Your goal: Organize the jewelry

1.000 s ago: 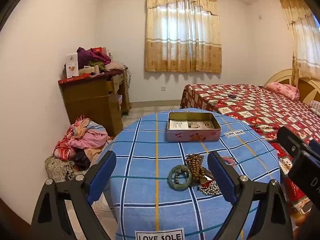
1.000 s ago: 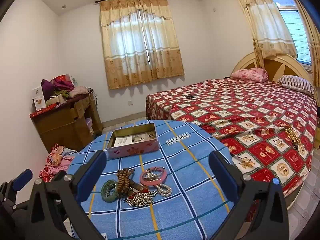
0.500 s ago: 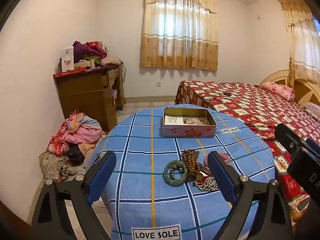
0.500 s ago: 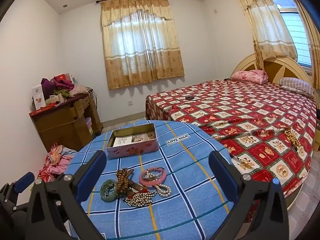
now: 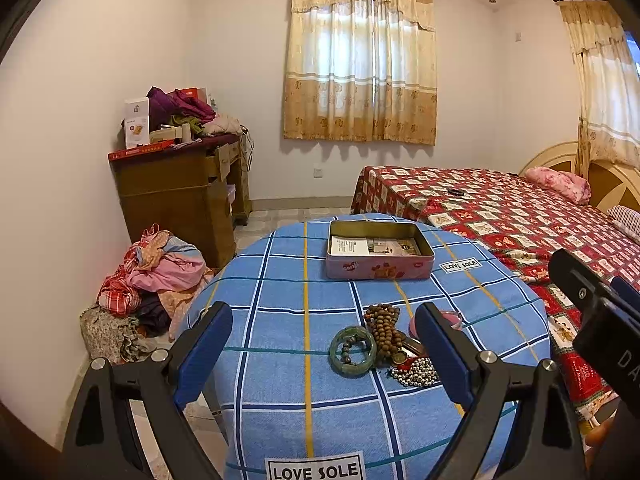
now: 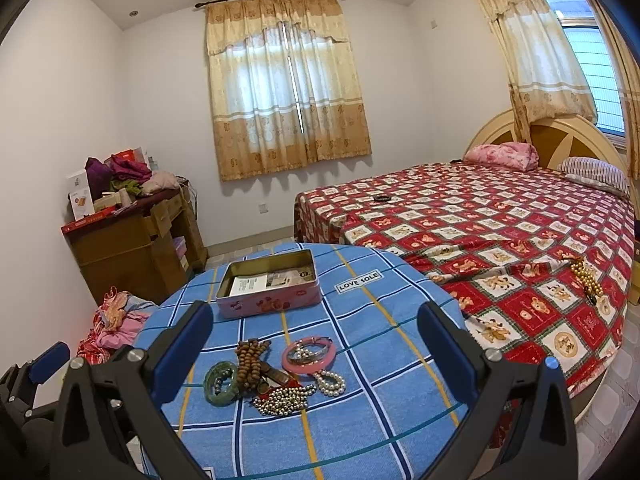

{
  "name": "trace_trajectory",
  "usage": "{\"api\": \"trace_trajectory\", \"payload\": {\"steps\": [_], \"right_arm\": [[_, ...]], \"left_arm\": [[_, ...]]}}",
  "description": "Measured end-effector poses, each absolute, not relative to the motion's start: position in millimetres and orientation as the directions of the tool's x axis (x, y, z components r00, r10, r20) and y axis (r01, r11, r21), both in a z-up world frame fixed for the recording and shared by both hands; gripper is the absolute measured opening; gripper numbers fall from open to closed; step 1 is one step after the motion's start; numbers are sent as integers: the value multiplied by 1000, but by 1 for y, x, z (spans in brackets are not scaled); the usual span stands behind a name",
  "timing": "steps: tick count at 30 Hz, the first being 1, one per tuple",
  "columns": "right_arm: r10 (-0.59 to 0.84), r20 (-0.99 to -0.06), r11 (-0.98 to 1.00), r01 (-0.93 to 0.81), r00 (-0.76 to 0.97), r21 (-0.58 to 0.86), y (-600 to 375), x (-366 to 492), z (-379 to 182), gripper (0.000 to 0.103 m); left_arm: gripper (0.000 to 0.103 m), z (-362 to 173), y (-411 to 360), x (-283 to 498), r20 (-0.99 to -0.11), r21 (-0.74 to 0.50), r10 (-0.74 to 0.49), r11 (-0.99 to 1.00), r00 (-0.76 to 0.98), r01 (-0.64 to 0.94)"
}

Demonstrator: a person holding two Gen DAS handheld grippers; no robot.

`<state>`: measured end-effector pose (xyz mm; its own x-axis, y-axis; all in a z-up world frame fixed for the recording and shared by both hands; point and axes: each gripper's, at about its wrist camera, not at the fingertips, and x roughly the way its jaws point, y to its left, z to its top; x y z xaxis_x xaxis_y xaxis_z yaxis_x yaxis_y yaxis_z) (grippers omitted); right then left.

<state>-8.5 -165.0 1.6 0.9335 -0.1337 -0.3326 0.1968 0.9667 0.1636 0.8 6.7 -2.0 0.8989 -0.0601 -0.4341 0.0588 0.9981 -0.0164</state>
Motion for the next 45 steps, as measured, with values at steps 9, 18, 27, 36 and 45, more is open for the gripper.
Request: {"api": "trace_trajectory", "payload": {"steps": [9, 18, 27, 36, 45], "right_arm": [[-130, -340, 967, 195, 931, 165, -165, -7, 1, 103], [-129, -339, 967, 194, 932, 166, -165, -7, 0, 103], [-131, -338, 967, 196, 932, 164, -164, -6, 0, 103], [-130, -339, 967, 195, 932, 165, -164, -6, -1, 103], [-127, -344, 966, 195, 930, 170, -164, -7, -3, 103]], "left_arm": [[93, -4, 9, 3, -448, -20, -57, 998, 892, 54], [93, -4, 10, 3, -451, -20, -53, 999, 891, 50], [93, -5, 11, 3, -454, -18, -52, 999, 889, 49], [93, -5, 11, 4, -456, -20, -52, 999, 889, 48], [93, -9, 11, 3, -464, -20, -51, 999, 884, 47]]}}
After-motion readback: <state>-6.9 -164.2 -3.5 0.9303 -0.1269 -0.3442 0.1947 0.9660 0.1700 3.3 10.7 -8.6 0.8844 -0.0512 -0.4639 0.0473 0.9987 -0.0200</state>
